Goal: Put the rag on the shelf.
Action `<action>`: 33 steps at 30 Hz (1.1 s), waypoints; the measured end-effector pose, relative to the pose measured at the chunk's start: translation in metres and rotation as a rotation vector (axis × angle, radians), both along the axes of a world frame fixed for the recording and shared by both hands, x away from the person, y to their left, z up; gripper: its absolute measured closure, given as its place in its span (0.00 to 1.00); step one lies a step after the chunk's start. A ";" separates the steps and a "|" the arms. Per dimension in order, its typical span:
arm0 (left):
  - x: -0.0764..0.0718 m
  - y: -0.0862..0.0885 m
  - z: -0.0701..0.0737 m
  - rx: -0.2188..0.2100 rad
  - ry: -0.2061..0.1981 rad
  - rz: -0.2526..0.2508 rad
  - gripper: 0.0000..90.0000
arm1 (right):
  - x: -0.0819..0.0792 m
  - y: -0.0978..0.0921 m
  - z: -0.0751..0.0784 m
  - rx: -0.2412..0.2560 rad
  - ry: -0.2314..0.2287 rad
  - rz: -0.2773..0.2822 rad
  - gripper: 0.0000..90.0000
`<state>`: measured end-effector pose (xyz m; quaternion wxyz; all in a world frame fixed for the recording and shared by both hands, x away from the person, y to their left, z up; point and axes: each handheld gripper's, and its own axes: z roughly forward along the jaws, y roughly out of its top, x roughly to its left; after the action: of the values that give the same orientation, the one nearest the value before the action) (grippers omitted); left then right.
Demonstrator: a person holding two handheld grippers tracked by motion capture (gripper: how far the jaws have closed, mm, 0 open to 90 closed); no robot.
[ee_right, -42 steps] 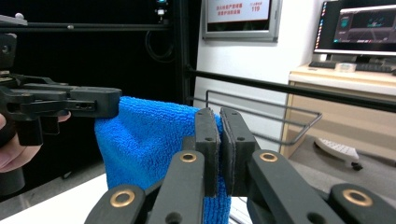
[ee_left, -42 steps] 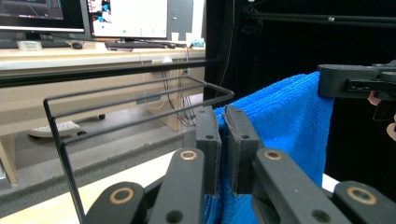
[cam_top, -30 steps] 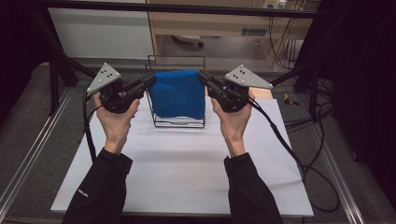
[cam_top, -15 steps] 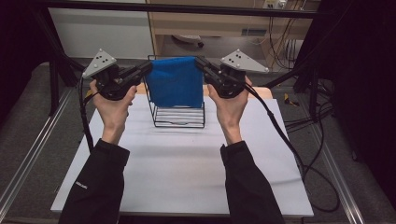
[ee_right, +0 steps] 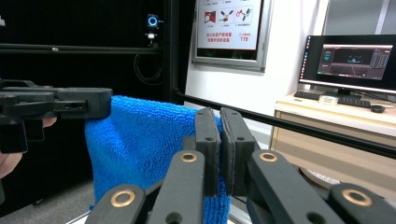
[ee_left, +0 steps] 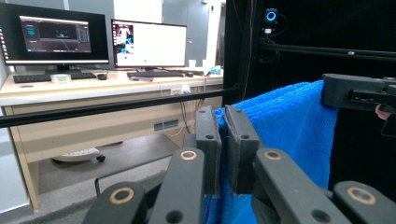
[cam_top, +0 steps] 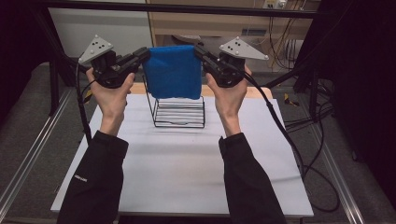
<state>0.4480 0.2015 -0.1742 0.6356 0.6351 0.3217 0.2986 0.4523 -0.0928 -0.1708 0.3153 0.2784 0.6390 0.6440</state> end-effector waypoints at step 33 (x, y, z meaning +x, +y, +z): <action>0.044 -0.006 0.032 -0.029 -0.019 0.049 0.94 | 0.034 0.005 0.030 0.009 -0.041 -0.041 0.97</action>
<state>0.4924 0.1954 -0.1420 0.6401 0.6150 0.3352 0.3156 0.4863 -0.0879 -0.1405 0.3404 0.2796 0.6236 0.6459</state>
